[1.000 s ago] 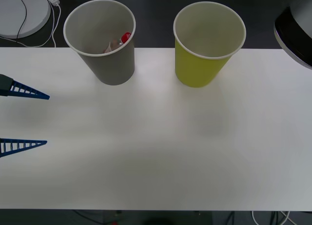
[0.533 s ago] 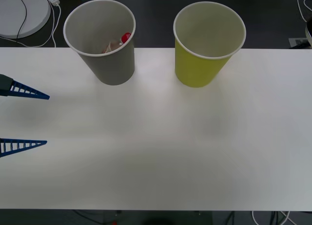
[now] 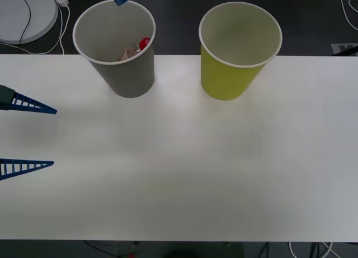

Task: Put the can into the green bin and the plastic bottle into the gray bin

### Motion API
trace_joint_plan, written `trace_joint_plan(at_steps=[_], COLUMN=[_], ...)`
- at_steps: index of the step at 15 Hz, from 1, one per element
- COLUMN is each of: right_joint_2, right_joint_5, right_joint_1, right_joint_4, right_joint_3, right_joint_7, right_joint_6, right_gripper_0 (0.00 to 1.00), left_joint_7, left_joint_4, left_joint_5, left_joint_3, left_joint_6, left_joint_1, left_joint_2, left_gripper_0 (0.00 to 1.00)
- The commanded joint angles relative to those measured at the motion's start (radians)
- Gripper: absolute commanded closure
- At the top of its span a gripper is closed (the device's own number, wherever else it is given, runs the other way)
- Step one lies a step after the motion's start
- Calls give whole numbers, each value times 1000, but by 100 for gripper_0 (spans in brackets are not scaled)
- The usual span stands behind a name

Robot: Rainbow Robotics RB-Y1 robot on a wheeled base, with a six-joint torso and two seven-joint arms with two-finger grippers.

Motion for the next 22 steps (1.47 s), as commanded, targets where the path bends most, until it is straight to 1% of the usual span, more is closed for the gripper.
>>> trace_joint_plan(at_steps=[1,7,9,12,13,14,18,21,22], right_joint_2=[-68,-237,-289,-369,-389,-418,-498,-530,-536], right_joint_5=[-18,-79,-119,-211,-225,-238,-266,-280,-278], right_joint_1=[59,222,285,383,407,463,676,849,914], right_joint_4=[-89,-310,-366,-440,-460,-497,-635,-722,-754], right_joint_3=[-30,-111,-142,-174,-189,-223,-378,-508,-559], right_joint_7=[18,88,153,282,311,354,456,539,548], right_joint_6=[0,0,0,0,0,0,0,-3,-8], right_gripper_0=[0,0,0,0,0,0,0,0,0], left_joint_7=[0,0,0,0,0,0,0,0,0], left_joint_4=[0,0,0,0,0,0,0,0,0], left_joint_5=[0,0,0,0,0,0,0,0,0], left_joint_3=[0,0,0,0,0,0,0,0,0], left_joint_6=[0,0,0,0,0,0,0,0,0], left_joint_1=[0,0,0,0,0,0,0,0,0], left_joint_2=[0,0,0,0,0,0,0,0,0], left_gripper_0=[0,0,0,0,0,0,0,0,0])
